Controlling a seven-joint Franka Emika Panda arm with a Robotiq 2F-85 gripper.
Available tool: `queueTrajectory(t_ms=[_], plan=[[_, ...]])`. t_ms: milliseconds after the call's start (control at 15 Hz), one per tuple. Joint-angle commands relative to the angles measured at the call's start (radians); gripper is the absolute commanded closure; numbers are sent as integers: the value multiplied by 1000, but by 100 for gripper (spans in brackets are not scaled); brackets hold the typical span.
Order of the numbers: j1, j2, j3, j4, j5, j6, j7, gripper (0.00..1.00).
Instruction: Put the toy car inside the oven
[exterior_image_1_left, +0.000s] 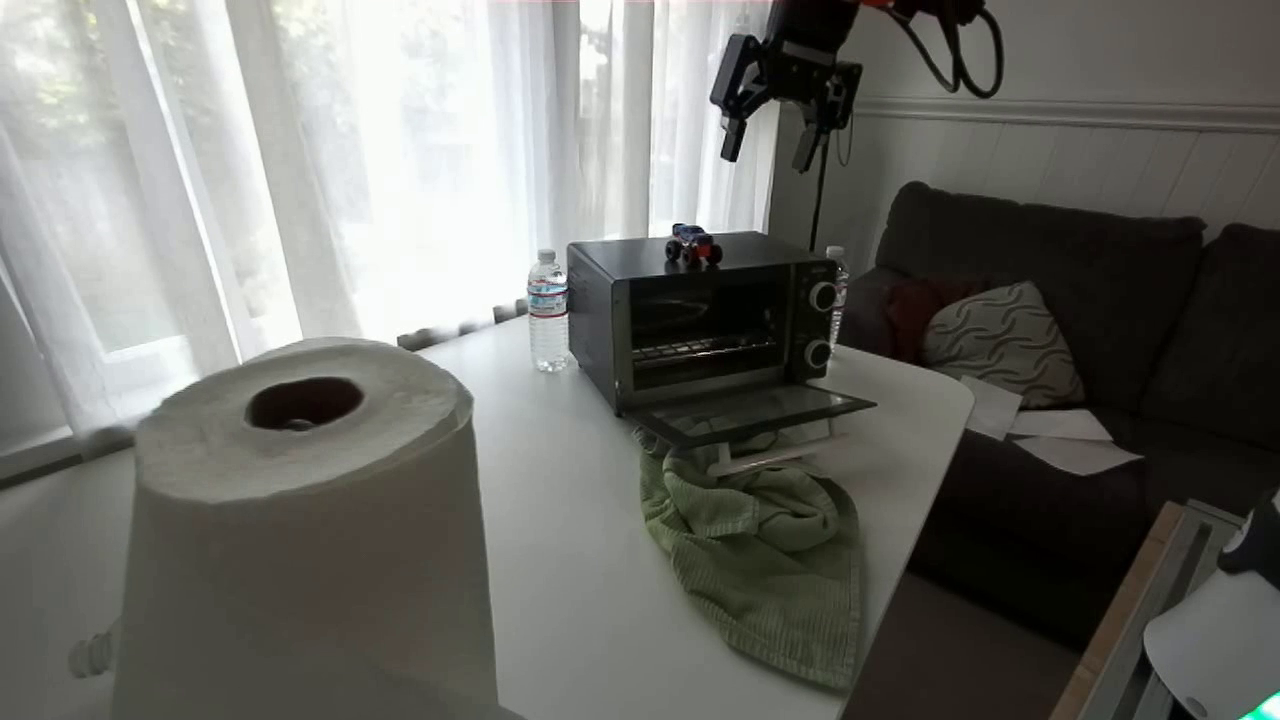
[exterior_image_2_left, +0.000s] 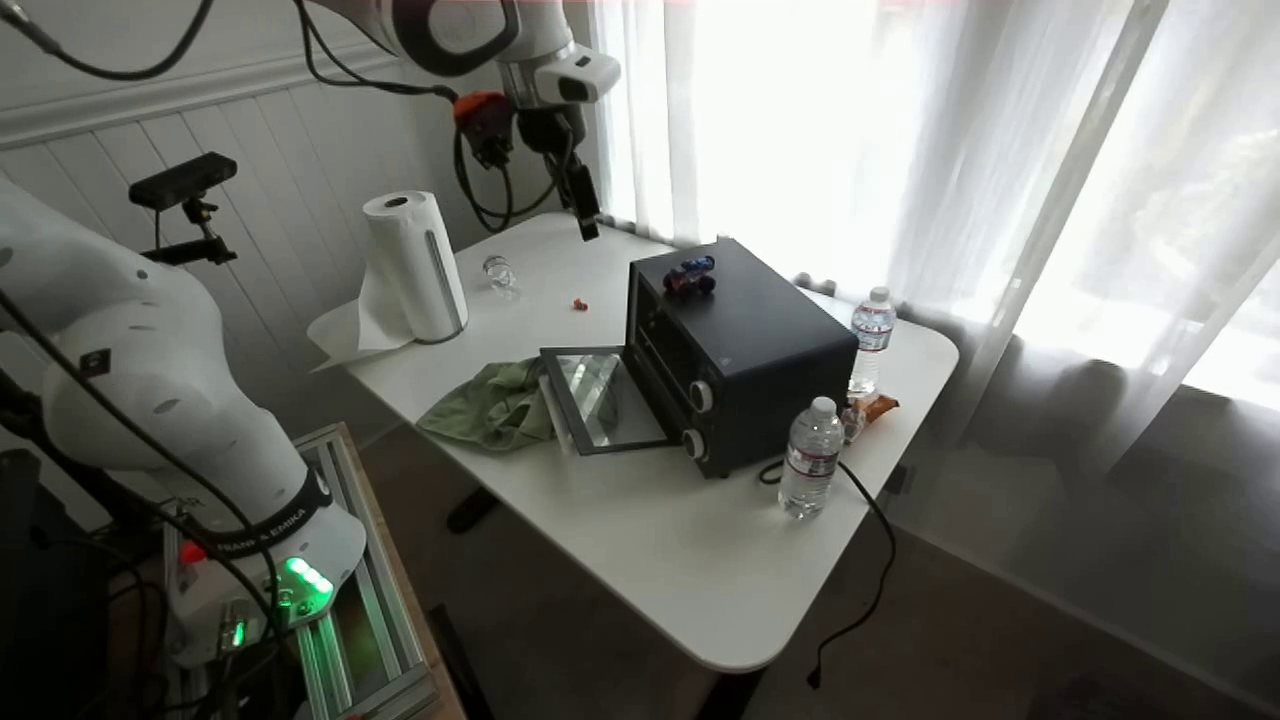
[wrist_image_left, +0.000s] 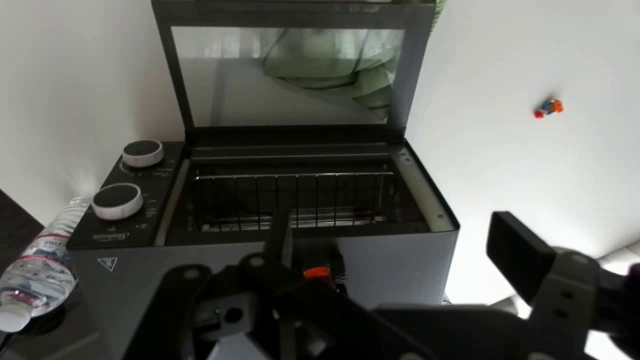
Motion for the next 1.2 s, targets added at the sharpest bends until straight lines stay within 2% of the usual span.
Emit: queueTrajectory(t_ms=[0, 533, 1133], plan=[[-6, 125, -31, 77, -73, 50, -81, 0], [4, 314, -43, 198, -170, 116, -56, 0], [12, 432, -66, 265, -159, 176, -53, 0]])
